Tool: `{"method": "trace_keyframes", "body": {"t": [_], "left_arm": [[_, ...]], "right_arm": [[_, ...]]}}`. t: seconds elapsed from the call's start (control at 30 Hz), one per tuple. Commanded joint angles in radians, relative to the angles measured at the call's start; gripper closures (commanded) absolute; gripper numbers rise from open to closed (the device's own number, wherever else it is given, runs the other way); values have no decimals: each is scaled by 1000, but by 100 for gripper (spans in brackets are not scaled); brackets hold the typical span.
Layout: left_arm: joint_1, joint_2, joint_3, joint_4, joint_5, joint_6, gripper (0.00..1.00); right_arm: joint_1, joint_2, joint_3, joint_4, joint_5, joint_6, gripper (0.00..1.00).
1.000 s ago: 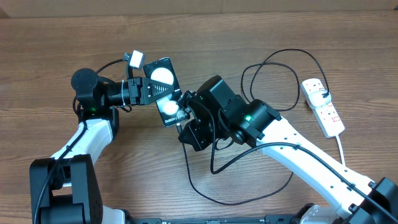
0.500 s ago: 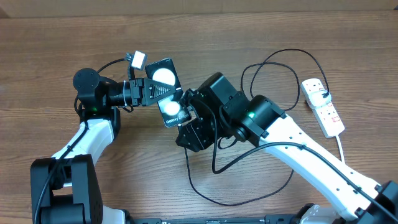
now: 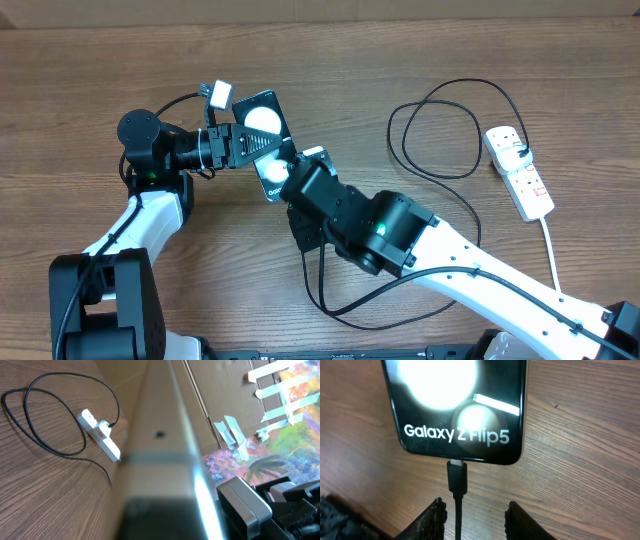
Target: Plug charger to phone and switch on socket
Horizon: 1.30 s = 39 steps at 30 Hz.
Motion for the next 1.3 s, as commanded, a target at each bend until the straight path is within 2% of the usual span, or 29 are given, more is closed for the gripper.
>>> {"method": "trace_keyframes", "body": {"t": [0.0,0.27,0.57,0.77,1.0,1.27], "left_arm": [[-6,-2,22,0,-16,14,96],[-6,-2,22,-1,-12,14,96],[-6,-2,22,-1,-7,14,96],[-7,-2,22,-1,41,15,96],[-8,-2,21,-5,54,15,96],[-13,-2,20,-5,54,14,96]], "right_arm": [[25,-15,-8,18,84,53,61],[55,14,-10,20,104,105,62],[57,48,-10,22,104,120,78],[57,48,-10,50,158,116,96],[57,48,0,129,163,-6,96],[48,47,100,145,197,-178,96]]}}
